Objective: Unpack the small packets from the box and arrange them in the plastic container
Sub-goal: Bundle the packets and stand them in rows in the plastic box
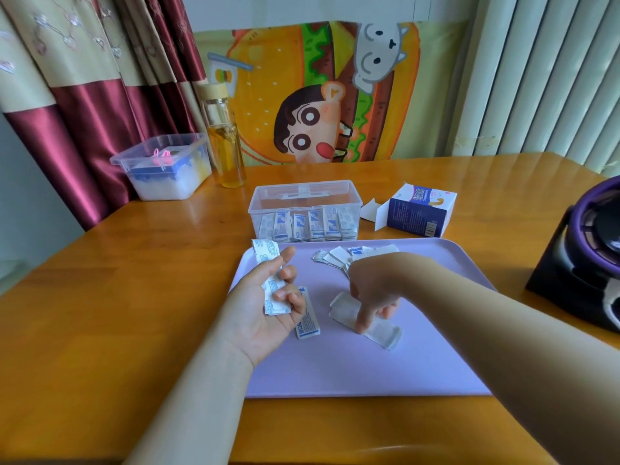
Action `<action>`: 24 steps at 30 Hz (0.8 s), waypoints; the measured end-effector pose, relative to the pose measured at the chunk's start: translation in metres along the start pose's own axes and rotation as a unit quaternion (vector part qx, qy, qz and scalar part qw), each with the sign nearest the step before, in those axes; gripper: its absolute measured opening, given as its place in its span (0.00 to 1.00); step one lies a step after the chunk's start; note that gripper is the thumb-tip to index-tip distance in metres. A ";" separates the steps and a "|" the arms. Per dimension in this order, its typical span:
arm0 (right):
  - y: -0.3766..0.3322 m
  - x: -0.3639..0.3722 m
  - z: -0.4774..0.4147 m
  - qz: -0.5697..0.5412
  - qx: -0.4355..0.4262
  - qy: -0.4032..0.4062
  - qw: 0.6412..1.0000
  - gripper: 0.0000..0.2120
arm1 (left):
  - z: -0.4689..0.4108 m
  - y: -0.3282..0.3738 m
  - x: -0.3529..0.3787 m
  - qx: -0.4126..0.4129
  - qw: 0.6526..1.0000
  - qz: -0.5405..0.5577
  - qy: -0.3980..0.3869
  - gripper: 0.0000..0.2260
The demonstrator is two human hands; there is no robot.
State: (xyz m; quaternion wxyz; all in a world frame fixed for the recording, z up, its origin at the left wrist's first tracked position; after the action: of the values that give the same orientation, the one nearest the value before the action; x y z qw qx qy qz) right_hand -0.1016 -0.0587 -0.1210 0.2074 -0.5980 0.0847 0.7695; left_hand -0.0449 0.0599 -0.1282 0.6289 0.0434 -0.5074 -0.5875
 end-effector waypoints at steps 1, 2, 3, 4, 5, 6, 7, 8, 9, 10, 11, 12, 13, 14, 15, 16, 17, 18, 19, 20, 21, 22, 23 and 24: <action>0.000 0.000 0.000 -0.001 0.001 -0.004 1.000 0.17 | 0.001 0.000 0.000 0.004 1.000 -0.005 0.000 0.09; -0.002 0.000 0.001 0.004 -0.002 -0.010 1.000 0.17 | 0.002 0.000 -0.001 0.008 1.000 -0.011 0.000 0.09; -0.003 0.001 0.000 0.020 -0.011 -0.012 1.000 0.18 | 0.002 0.000 -0.001 0.011 1.000 -0.017 0.002 0.09; -0.005 0.000 0.000 0.045 -0.026 -0.009 0.999 0.18 | 0.003 0.000 -0.002 0.011 1.000 -0.020 0.005 0.08; -0.008 -0.001 0.002 0.069 -0.045 0.002 0.997 0.18 | 0.004 0.000 -0.003 0.010 1.000 -0.017 0.007 0.08; -0.011 -0.003 0.004 0.082 -0.064 0.021 0.994 0.17 | 0.005 0.001 -0.005 0.008 1.000 -0.010 0.008 0.07; -0.014 -0.007 0.006 0.076 -0.082 0.052 0.992 0.15 | 0.006 0.002 -0.008 0.006 1.000 -0.002 0.010 0.06; -0.016 -0.015 0.009 0.047 -0.093 0.099 0.990 0.12 | 0.007 0.004 -0.011 0.006 1.000 0.005 0.012 0.05; -0.016 -0.026 0.013 -0.007 -0.097 0.164 0.982 0.09 | 0.007 0.007 -0.013 0.009 1.000 0.007 0.014 0.05; -0.016 -0.040 0.018 -0.070 -0.107 0.244 0.961 0.06 | 0.006 0.010 -0.017 0.015 1.000 0.007 0.017 0.05; -0.015 -0.052 0.026 -0.131 -0.123 0.333 0.926 0.06 | 0.006 0.010 -0.020 0.020 1.000 0.001 0.021 0.05; -0.013 -0.063 0.036 -0.177 -0.148 0.421 0.877 0.08 | 0.006 0.010 -0.021 0.025 0.999 -0.011 0.022 0.05; -0.011 -0.065 0.045 -0.207 -0.175 0.488 0.830 0.11 | 0.007 0.006 -0.022 0.024 0.999 -0.030 0.021 0.07; -0.011 -0.064 0.054 -0.223 -0.201 0.533 0.791 0.12 | 0.008 0.002 -0.021 0.019 0.998 -0.053 0.013 0.09; -0.013 -0.059 0.061 -0.224 -0.222 0.562 0.765 0.12 | 0.011 -0.005 -0.017 0.013 0.997 -0.080 -0.005 0.10; -0.016 -0.052 0.065 -0.216 -0.239 0.581 0.748 0.11 | 0.015 -0.011 -0.012 0.008 0.994 -0.103 -0.026 0.10; -0.019 -0.047 0.068 -0.206 -0.253 0.591 0.738 0.11 | 0.019 -0.017 -0.006 0.008 0.992 -0.119 -0.045 0.10; -0.023 -0.042 0.069 -0.197 -0.267 0.589 0.737 0.10 | 0.021 -0.020 -0.001 0.016 0.990 -0.129 -0.058 0.09; -0.026 -0.038 0.069 -0.184 -0.281 0.586 0.738 0.09 | 0.021 -0.020 0.002 0.031 0.988 -0.135 -0.063 0.09; -0.029 -0.035 0.069 -0.171 -0.295 0.580 0.740 0.09 | 0.019 -0.020 0.003 0.051 0.987 -0.138 -0.060 0.09; -0.031 -0.032 0.069 -0.161 -0.308 0.575 0.740 0.08 | 0.016 -0.018 0.002 0.072 0.986 -0.139 -0.051 0.08; -0.031 -0.031 0.070 -0.162 -0.315 0.567 0.743 0.09 | 0.014 -0.015 0.000 0.090 0.985 -0.140 -0.035 0.08; -0.029 -0.033 0.070 -0.187 -0.306 0.558 0.748 0.11 | 0.013 -0.012 -0.003 0.105 0.984 -0.145 -0.019 0.07; -0.024 -0.036 0.069 -0.241 -0.276 0.544 0.755 0.12 | 0.012 -0.009 -0.005 0.123 0.980 -0.155 -0.006 0.07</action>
State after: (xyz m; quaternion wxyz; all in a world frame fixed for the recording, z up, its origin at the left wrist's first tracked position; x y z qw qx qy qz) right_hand -0.1454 -0.0186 -0.0654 0.1307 -0.9479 -0.1791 0.2288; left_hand -0.0585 0.0675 -0.1312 0.5171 0.1946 -0.5670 -0.6109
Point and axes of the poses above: each hand's wrist, its own z-axis away from the middle knuckle, its own x-axis out of the palm, y = z × x, the point moved 8 cm from there along -z, towards the middle knuckle, and after that the axes turned 15 degrees about y, right-handed, at the moved point
